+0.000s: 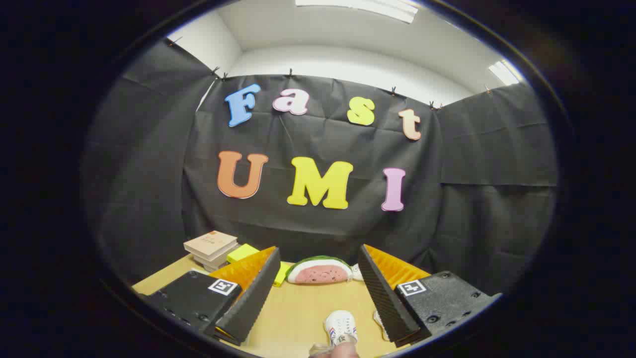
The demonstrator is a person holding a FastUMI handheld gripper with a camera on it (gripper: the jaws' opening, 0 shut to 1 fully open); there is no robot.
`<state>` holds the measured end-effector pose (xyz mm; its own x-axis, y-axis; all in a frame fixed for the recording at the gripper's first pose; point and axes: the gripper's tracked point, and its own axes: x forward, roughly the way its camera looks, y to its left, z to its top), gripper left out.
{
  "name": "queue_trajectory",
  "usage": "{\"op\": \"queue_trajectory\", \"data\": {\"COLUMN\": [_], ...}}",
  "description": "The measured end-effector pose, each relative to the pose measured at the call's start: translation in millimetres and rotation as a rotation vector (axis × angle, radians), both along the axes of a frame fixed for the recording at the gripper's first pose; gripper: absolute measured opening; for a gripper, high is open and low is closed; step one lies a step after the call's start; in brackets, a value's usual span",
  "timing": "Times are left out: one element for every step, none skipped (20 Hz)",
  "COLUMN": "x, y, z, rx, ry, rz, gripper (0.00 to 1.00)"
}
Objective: Open the storage box then place both shoes into the box .Put the left shoe in first, then the right shoe, with the right side of both shoes facing outward in a uniform manner.
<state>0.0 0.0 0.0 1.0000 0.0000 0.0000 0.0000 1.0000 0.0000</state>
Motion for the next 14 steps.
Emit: {"op": "queue_trajectory", "data": {"x": [1.5,2.6,3.3,3.6,5.0,4.9,4.4,4.4,4.5,4.4,5.4,5.4,5.1,5.0], "y": [0.5,1.1,1.2,2.8,3.9,4.8,3.7,3.5,4.2,4.1,5.1,5.3,4.6,4.4], "z": [1.3,1.7,1.4,1.7,0.5,0.9,1.5,2.7,4.3,6.1,6.5,6.9,7.6,9.4], "rx": [0.001,-0.001,0.002,0.006,0.010,0.012,0.016,0.019,0.021,0.021,0.020,0.020,0.021,0.023], "ry": [-0.005,-0.008,-0.011,-0.010,-0.009,-0.010,-0.012,-0.017,-0.024,-0.030,-0.034,-0.037,-0.039,-0.044], "rz": [0.001,0.002,0.005,0.009,0.013,0.013,0.011,0.009,0.007,0.006,0.006,0.006,0.002,0.001], "gripper": [1.00,1.00,1.00,1.00,1.00,1.00,1.00,1.00,1.00,1.00,1.00,1.00,1.00,1.00]}}
